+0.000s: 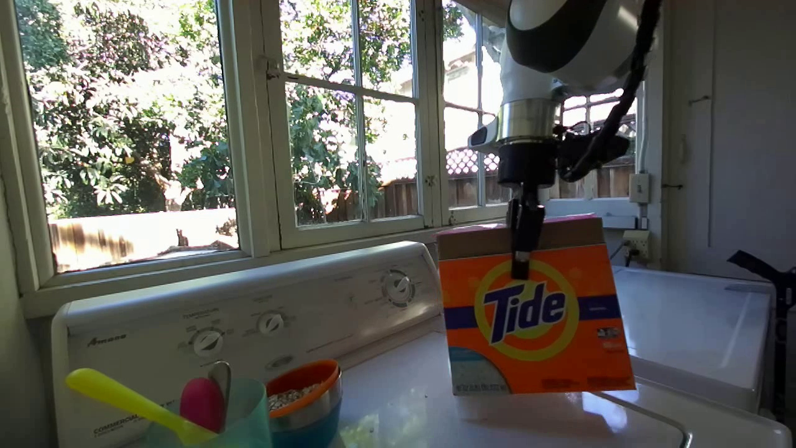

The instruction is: Move the yellow box backwards then put the orange box on top of the machine on the right and press a button on the left washing machine.

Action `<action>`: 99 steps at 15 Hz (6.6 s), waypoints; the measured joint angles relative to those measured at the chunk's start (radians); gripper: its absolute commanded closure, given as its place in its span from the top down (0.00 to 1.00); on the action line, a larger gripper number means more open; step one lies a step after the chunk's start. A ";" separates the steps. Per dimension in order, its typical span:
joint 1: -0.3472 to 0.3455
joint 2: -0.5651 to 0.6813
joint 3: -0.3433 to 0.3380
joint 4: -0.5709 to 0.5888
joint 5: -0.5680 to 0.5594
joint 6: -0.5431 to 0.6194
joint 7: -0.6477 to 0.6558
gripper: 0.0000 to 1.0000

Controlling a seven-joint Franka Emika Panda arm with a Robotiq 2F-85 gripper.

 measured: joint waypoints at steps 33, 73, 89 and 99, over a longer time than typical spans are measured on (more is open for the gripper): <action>-0.177 -0.067 -0.307 -0.036 -0.166 0.085 0.879 0.04; -0.109 -0.215 -0.220 -0.018 -0.007 -0.068 0.569 1.00; 0.016 0.040 -0.071 0.289 0.108 0.082 0.520 1.00; 0.049 0.353 0.007 0.545 0.086 0.119 0.504 1.00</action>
